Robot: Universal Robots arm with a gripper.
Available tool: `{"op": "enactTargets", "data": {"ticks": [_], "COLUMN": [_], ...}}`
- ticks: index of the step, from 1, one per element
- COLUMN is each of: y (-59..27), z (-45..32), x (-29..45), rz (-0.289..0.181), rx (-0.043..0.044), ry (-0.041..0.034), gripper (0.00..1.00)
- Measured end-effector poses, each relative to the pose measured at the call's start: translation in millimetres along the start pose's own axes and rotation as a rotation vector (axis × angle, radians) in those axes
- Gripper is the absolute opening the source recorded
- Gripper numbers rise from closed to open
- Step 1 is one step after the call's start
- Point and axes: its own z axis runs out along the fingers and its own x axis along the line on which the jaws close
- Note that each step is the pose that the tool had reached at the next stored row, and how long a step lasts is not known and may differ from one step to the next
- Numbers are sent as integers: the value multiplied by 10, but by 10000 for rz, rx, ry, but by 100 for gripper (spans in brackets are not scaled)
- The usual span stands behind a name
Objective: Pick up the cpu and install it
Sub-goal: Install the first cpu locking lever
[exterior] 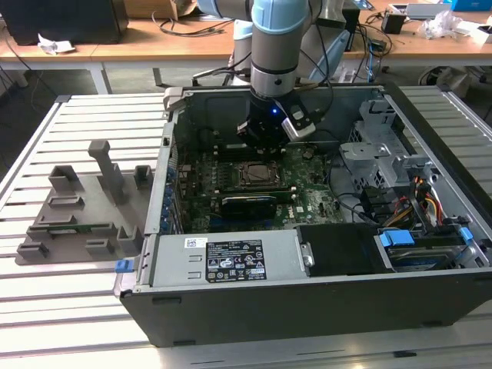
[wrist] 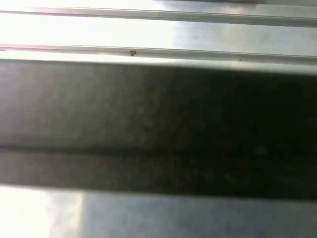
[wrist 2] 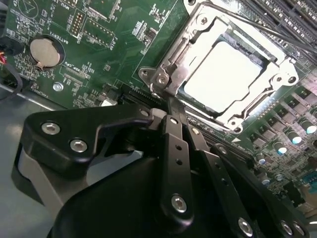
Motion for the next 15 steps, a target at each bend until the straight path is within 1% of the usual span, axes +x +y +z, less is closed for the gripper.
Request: {"op": "enactTargets", "data": {"ticks": [1,2,3,4,5,6,9,12,13,15], "y": [1,3,5,0,-7,-21,-68,-129,-139,-155], "z": [-22,-55,-65,-71,-72,-74,-77,-81,-81,-84], "x": [0,0,-1,0,1,1,3,6,6,7], "rz": [-2,-2,-3,-2,-2,-4,-2,-1,-2,-1], "rx": [41,124,188,312,417,561,743,1018,1071,1112], "ry": [0,-1,-2,2,7,15,22,34,36,38], "gripper": [11,11,11,11,11,11,11,11,11,11]}}
